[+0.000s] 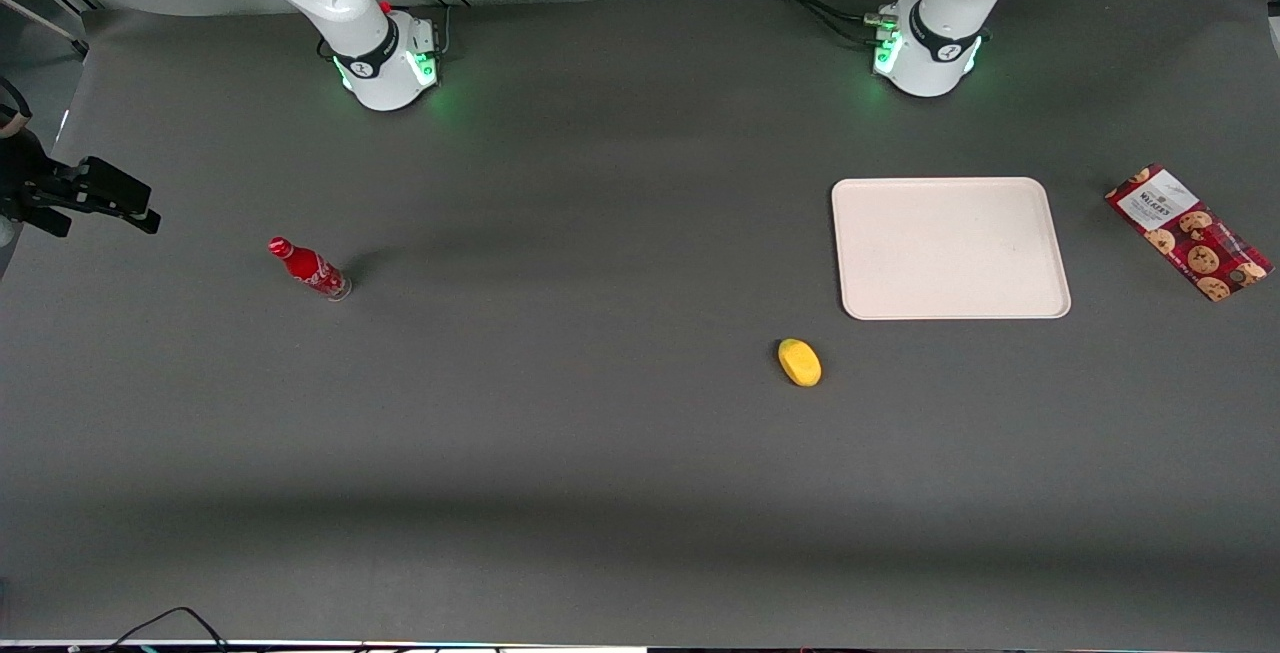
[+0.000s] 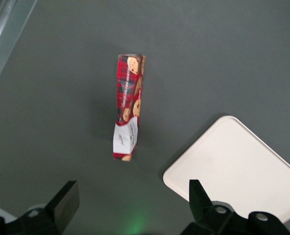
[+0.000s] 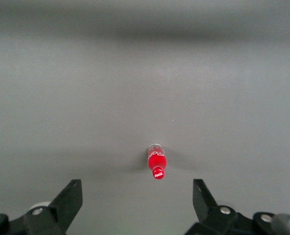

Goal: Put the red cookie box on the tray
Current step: 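Lower the left gripper onto the box end and close on it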

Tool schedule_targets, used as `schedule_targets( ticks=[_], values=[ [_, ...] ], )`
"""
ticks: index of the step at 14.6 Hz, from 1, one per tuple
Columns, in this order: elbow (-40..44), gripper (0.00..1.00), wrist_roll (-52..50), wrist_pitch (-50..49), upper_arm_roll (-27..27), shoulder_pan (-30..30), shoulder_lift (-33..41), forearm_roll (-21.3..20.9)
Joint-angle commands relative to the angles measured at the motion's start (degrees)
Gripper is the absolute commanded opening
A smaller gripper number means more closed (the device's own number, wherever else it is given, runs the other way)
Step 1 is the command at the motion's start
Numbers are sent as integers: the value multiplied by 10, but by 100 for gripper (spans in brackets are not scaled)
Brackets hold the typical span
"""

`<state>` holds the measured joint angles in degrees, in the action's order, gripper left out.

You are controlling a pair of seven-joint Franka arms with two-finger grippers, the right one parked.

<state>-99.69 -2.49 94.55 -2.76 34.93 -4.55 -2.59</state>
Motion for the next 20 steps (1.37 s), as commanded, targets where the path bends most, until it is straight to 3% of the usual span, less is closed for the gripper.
schedule_targets(
  ticks=[1,10,13,15,20],
  values=[
    [-89,100,44,110,-35,3,6,4],
    [-287,100,79,373,-45,13,-12,45],
    [-293,100,152,439,-72,22,-57,54],
    [-294,100,172,455,-73,22,-74,99],
    [-295,100,196,482,-73,23,-104,149]
  ],
)
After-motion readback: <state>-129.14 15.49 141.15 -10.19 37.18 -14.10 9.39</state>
